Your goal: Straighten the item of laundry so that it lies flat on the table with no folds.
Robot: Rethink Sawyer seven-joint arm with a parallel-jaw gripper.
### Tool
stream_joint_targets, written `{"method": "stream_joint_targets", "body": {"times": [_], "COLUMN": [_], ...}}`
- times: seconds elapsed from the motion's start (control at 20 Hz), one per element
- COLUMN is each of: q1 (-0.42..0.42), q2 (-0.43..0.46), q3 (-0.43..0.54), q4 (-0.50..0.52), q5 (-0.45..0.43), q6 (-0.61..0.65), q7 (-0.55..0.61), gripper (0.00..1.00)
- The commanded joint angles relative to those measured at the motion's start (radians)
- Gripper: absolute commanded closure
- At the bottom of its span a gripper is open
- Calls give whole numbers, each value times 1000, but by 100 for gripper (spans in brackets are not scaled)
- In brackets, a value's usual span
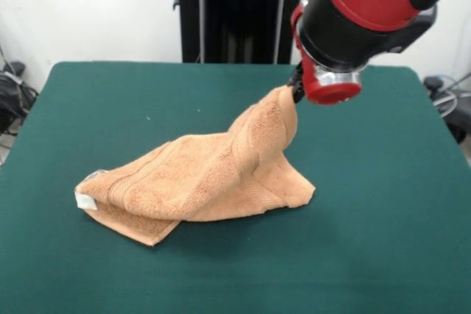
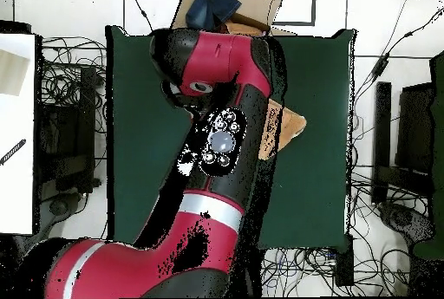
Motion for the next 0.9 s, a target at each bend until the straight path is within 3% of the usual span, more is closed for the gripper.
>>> {"method": "stream_joint_targets", "body": {"times": [0.05, 0.65, 0.9], "q1": [43, 67, 87], "q2": [4, 27, 23], "q3": [111, 73, 66], "q4": [64, -16, -4], "q5": [78, 129, 163], "q6": [71, 177, 174], "q7": [167, 230, 282], "gripper": [100, 100, 100]}}
